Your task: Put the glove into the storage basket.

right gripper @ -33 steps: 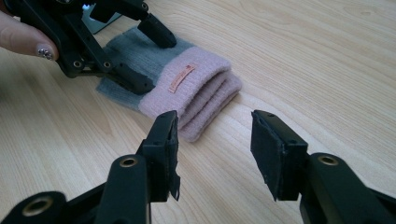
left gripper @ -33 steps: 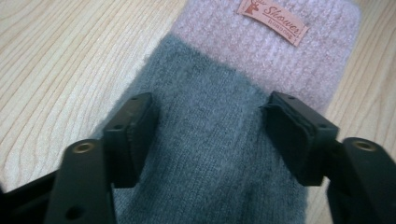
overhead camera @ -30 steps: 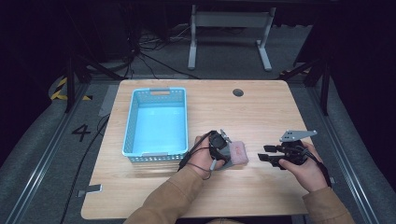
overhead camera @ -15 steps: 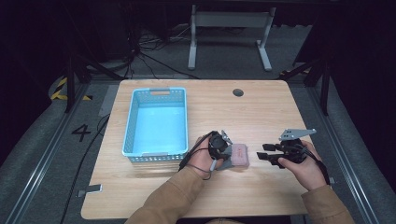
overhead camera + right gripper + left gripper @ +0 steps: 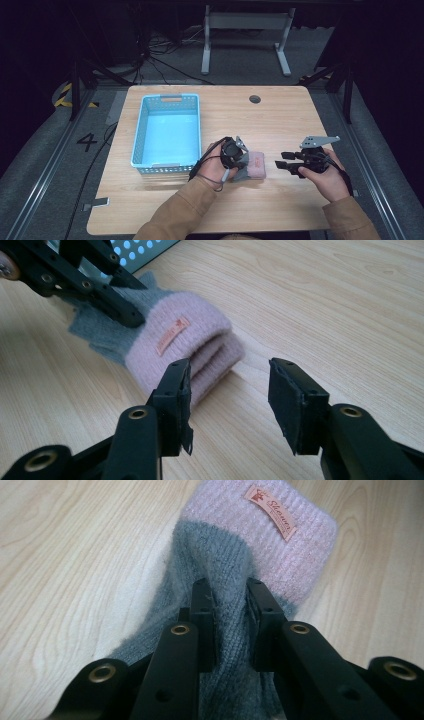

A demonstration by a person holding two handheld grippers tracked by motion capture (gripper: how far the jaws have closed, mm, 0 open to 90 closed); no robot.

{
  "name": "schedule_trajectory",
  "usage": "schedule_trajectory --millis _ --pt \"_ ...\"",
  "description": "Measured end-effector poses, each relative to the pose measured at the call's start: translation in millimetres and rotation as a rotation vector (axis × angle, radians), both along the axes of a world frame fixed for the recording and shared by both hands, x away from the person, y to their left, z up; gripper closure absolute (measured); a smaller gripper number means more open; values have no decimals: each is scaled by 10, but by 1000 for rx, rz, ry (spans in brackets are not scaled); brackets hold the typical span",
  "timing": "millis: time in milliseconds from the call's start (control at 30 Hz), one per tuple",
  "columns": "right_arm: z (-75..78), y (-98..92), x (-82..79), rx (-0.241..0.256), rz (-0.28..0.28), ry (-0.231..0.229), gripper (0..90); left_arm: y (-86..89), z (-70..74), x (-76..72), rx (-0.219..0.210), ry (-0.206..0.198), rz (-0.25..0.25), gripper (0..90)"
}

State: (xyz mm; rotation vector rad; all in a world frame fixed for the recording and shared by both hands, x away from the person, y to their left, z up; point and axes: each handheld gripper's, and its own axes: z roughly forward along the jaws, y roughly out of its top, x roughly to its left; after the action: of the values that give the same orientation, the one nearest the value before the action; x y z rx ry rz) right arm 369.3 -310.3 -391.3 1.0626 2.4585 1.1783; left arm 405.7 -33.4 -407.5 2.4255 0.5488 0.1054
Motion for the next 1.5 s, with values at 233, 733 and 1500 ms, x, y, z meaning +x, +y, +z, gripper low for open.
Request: schedule_trajectory --millis 233,733,1500 --pt "11 -2 15 9 -1 0 528 122 185 5 -12 -18 -4 776" --pt "22 68 125 21 27 3 527 573 588 45 -40 -36 41 773" --pt "-24 289 294 8 85 28 519 1441 876 195 -56 -57 171 771"
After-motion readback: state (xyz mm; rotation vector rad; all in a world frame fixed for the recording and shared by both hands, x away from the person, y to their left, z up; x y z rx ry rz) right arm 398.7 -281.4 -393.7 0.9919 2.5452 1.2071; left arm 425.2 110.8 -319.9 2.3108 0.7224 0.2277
